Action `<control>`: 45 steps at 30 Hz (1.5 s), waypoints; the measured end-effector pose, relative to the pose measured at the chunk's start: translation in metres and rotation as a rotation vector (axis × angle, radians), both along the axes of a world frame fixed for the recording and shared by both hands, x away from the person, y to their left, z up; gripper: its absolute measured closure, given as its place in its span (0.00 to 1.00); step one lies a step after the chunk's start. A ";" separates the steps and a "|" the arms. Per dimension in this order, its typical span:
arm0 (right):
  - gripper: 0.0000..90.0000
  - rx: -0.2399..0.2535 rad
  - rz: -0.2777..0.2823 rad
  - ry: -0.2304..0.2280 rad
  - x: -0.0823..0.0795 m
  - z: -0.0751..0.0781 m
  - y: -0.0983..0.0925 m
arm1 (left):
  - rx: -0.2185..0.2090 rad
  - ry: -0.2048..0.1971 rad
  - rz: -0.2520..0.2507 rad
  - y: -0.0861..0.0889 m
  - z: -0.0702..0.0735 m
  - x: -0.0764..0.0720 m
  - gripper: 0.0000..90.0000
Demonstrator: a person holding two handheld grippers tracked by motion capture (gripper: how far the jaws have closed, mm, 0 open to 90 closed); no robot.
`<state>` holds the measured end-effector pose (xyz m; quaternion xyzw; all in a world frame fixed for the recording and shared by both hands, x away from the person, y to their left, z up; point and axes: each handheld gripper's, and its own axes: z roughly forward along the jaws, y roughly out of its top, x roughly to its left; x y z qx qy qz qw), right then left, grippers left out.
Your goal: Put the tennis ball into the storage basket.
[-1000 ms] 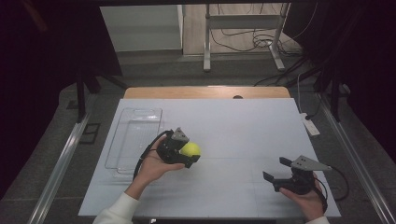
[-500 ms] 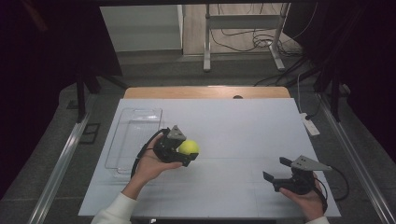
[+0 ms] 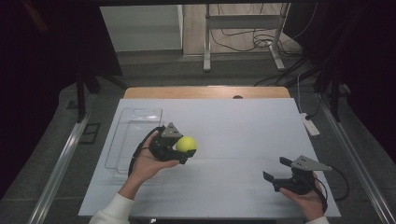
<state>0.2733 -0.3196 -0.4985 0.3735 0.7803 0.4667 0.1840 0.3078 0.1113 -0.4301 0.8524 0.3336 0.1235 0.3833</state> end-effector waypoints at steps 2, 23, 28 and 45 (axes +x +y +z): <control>0.10 0.000 0.000 0.000 0.000 0.000 0.000 | -0.001 -0.004 0.001 0.001 0.001 0.000 0.30; 0.10 0.001 0.000 -0.004 0.000 0.000 0.000 | -0.031 -0.049 0.032 0.012 0.009 -0.002 0.30; 0.10 0.000 0.001 -0.006 0.000 0.000 0.000 | -0.042 -0.059 0.043 0.014 0.011 -0.003 0.30; 0.10 -0.001 0.001 -0.006 0.000 0.000 0.000 | -0.062 -0.088 0.080 0.026 0.017 -0.004 0.30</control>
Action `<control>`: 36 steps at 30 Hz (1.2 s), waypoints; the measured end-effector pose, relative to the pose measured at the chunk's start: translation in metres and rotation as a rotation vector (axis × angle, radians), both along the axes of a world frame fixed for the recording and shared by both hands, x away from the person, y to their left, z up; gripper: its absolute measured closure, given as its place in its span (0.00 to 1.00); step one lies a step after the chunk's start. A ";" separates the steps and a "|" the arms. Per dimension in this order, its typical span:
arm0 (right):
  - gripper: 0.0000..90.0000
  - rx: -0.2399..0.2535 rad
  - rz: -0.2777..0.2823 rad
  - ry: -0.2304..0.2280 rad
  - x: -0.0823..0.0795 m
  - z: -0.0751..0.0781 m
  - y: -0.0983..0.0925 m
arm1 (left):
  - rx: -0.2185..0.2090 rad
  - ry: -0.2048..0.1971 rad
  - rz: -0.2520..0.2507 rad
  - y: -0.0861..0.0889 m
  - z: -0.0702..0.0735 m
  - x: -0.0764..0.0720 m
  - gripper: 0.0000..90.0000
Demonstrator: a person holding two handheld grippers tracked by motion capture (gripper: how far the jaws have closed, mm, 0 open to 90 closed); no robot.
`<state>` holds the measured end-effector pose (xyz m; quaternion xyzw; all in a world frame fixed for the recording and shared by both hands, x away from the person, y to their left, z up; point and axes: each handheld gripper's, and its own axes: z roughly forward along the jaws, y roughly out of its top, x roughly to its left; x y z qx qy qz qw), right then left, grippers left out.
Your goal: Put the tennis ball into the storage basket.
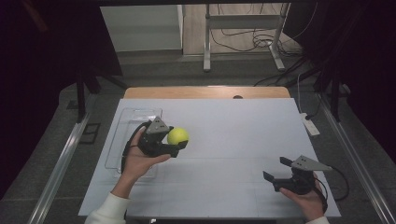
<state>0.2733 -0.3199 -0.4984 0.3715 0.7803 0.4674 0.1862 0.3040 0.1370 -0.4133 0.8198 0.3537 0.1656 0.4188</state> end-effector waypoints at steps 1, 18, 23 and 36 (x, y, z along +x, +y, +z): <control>0.10 -0.003 -0.001 0.000 0.000 0.000 0.000 | -0.001 -0.002 0.002 0.001 0.000 0.000 0.30; 0.10 0.002 -0.003 -0.001 0.000 0.000 0.000 | -0.035 -0.027 0.040 0.012 0.006 -0.001 0.30; 0.10 0.001 -0.001 -0.001 0.000 0.000 0.000 | -0.040 -0.034 0.045 0.014 0.007 -0.001 0.30; 0.10 0.000 -0.004 -0.002 0.000 0.000 0.000 | -0.055 -0.047 0.069 0.020 0.009 -0.001 0.30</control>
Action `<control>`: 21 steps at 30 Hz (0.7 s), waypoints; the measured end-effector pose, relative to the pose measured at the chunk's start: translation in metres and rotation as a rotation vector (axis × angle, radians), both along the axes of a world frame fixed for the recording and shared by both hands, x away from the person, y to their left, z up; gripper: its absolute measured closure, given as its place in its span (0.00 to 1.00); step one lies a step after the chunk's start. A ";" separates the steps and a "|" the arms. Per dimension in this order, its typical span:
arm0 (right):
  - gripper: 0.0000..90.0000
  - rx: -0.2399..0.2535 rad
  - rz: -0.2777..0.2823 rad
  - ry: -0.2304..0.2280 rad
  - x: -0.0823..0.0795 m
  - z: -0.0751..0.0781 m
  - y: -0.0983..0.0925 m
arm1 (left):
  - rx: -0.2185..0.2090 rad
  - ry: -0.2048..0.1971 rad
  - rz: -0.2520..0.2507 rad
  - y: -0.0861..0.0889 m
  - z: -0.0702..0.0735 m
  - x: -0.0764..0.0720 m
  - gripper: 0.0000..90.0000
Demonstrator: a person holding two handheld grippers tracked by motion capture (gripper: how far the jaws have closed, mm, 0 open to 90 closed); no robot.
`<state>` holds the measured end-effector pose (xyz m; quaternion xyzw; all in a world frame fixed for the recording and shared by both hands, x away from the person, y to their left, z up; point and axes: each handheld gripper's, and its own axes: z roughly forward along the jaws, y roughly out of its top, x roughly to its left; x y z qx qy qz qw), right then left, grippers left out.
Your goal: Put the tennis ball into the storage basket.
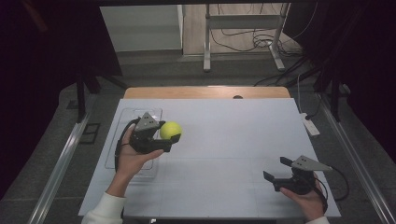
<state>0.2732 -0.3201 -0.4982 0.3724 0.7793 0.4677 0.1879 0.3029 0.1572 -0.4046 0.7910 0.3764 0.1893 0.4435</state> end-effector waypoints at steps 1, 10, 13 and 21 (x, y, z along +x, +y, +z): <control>0.10 -0.001 0.000 0.000 0.000 0.000 0.000 | 0.000 -0.002 0.001 0.001 0.000 0.000 0.30; 0.10 -0.001 0.000 0.000 0.000 0.000 0.000 | -0.015 -0.012 0.022 0.007 0.002 0.000 0.30; 0.10 -0.001 0.000 0.000 0.000 0.000 0.000 | -0.018 -0.013 0.027 0.009 0.001 0.001 0.30; 0.10 -0.002 0.000 0.003 0.000 0.000 0.000 | -0.030 -0.014 0.053 0.015 0.000 0.002 0.30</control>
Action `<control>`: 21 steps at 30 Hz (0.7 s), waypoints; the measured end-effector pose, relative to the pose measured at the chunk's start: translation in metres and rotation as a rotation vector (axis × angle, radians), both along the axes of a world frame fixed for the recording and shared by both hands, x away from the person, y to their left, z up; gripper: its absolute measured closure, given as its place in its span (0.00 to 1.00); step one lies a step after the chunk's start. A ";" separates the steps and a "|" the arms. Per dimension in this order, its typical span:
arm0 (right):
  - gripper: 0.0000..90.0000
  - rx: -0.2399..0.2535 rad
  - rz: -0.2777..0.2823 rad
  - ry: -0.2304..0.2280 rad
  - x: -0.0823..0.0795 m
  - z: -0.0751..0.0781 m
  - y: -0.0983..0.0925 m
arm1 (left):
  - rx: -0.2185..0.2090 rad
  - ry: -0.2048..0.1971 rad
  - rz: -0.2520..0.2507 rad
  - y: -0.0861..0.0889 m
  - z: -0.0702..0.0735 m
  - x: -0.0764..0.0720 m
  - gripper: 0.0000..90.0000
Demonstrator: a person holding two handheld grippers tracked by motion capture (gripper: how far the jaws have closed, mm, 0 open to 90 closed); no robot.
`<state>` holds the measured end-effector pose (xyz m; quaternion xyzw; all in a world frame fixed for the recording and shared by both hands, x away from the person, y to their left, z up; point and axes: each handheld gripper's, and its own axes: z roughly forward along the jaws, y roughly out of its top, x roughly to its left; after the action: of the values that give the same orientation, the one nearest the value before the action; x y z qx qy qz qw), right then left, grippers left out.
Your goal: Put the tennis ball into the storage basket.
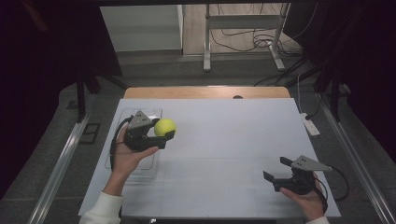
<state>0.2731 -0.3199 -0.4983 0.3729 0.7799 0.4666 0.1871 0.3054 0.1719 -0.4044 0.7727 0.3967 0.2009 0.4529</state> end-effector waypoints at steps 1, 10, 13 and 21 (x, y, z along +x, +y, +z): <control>0.10 0.000 0.000 0.000 0.000 0.000 0.000 | 0.001 -0.001 0.002 0.001 0.000 0.000 0.30; 0.10 -0.002 0.001 -0.002 0.000 0.000 0.000 | -0.006 -0.005 0.023 0.005 0.000 0.001 0.30; 0.10 -0.002 0.001 -0.002 0.000 0.000 0.000 | -0.008 -0.004 0.026 0.006 -0.001 0.001 0.30; 0.10 0.000 -0.002 -0.003 0.000 0.000 0.000 | -0.018 -0.011 0.045 0.010 -0.001 0.004 0.30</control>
<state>0.2732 -0.3202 -0.4979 0.3730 0.7791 0.4671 0.1887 0.3095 0.1817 -0.4055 0.7584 0.4135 0.2117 0.4572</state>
